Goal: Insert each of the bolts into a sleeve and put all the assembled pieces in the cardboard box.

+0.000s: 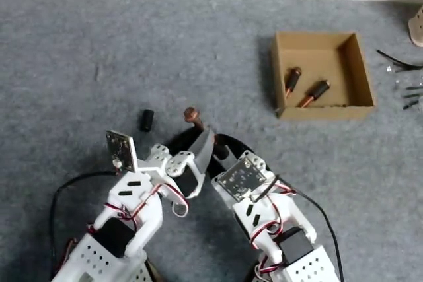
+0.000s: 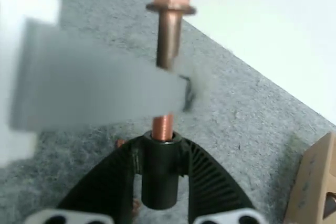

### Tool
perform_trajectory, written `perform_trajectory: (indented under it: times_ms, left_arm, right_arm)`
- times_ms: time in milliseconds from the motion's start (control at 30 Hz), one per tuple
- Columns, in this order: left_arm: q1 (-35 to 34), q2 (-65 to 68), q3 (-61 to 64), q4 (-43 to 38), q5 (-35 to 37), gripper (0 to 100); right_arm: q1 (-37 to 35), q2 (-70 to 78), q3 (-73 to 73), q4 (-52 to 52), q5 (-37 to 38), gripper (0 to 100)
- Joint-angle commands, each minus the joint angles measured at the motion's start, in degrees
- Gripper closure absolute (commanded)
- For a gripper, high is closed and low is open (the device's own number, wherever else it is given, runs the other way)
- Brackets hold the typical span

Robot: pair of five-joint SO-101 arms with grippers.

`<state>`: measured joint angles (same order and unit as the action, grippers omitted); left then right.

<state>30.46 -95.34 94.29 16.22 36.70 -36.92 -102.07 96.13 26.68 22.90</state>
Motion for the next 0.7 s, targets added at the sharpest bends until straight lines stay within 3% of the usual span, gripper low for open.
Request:
perform_trajectory:
  times_ms: [0,233,433,667]
  left_arm:
    - [2.6,-0.9,0.0,-0.1,-0.5,99]
    - [2.6,-0.9,1.9,2.0,-1.2,99]
    - [9.8,-0.9,3.4,2.6,-9.0,99]
    - [10.4,-0.9,3.0,2.6,-15.7,99]
  right_arm:
    - [1.2,-0.7,4.3,0.1,0.6,99.3]
    - [1.2,-0.7,4.4,0.1,0.6,99.3]
    - [1.2,-0.7,4.4,0.0,0.6,99.3]
    - [1.2,-0.7,4.4,0.0,0.7,99.3]
